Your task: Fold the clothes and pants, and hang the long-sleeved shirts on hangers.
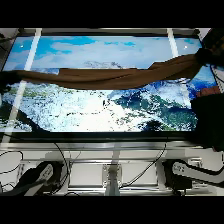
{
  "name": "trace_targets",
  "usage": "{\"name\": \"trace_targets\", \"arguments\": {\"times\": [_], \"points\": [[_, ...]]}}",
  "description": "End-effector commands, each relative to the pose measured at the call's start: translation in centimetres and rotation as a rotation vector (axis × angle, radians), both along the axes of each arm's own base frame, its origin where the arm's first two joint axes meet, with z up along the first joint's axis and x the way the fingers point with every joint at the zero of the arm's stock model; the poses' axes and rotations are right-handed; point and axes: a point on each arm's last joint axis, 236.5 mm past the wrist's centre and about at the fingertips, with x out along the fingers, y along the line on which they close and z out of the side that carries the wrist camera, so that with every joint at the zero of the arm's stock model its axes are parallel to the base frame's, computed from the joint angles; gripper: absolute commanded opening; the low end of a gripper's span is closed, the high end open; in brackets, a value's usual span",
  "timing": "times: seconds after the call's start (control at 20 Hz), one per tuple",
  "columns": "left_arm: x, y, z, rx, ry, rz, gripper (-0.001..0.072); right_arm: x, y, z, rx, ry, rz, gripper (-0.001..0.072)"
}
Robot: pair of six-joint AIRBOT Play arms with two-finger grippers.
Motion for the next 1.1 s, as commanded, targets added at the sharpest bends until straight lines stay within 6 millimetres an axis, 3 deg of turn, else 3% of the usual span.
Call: {"name": "trace_targets", "arguments": {"times": [0.0, 0.05, 0.1, 0.25, 0.4, 0.55, 0.75, 0.95, 1.0, 1.05], "points": [[-0.9, -1.1, 7.4, 0.068, -0.217, -0.037, 0.0018, -4.6, 0.1, 6.0, -0.176, 0.038, 0.044, 0.0031], [-1.6, -1.0, 7.1, 0.061, -0.195, -0.026, 0.0018, -5.4, 0.2, 6.2, -0.186, 0.060, 0.051, 0.0032], [-2.2, -0.7, 5.5, 0.040, -0.125, -0.003, 0.0018, -6.2, 0.4, 5.5, -0.187, 0.102, 0.060, 0.0032], [-5.7, 0.9, -3.6, -0.016, 0.267, 0.088, 0.0019, -9.1, 1.5, -0.5, -0.122, 0.350, 0.124, 0.0031], [-10.0, 1.1, -12.2, -0.015, 0.711, 0.062, 0.0019, -12.7, 3.0, -7.2, -0.027, 0.594, 0.184, 0.0032], [-13.8, 0.7, -17.8, -0.033, 1.047, -0.003, 0.0019, -16.1, 4.1, -11.9, 0.041, 0.769, 0.221, 0.0032], [-15.6, 0.3, -21.6, -0.063, 1.239, -0.050, 0.0019, -19.1, 4.6, -15.2, 0.072, 0.895, 0.239, 0.0032], [-15.6, 0.6, -22.1, -0.054, 1.254, -0.050, 0.0025, -19.5, 4.7, -15.8, 0.078, 0.913, 0.240, 0.0032], [-15.6, 0.9, -21.9, -0.036, 1.259, -0.045, 0.0089, -19.5, 4.7, -15.8, 0.079, 0.913, 0.240, 0.0032], [-15.5, 1.4, -21.7, -0.016, 1.258, -0.040, 0.0357, -19.5, 4.7, -15.8, 0.079, 0.914, 0.241, 0.0032]]}}
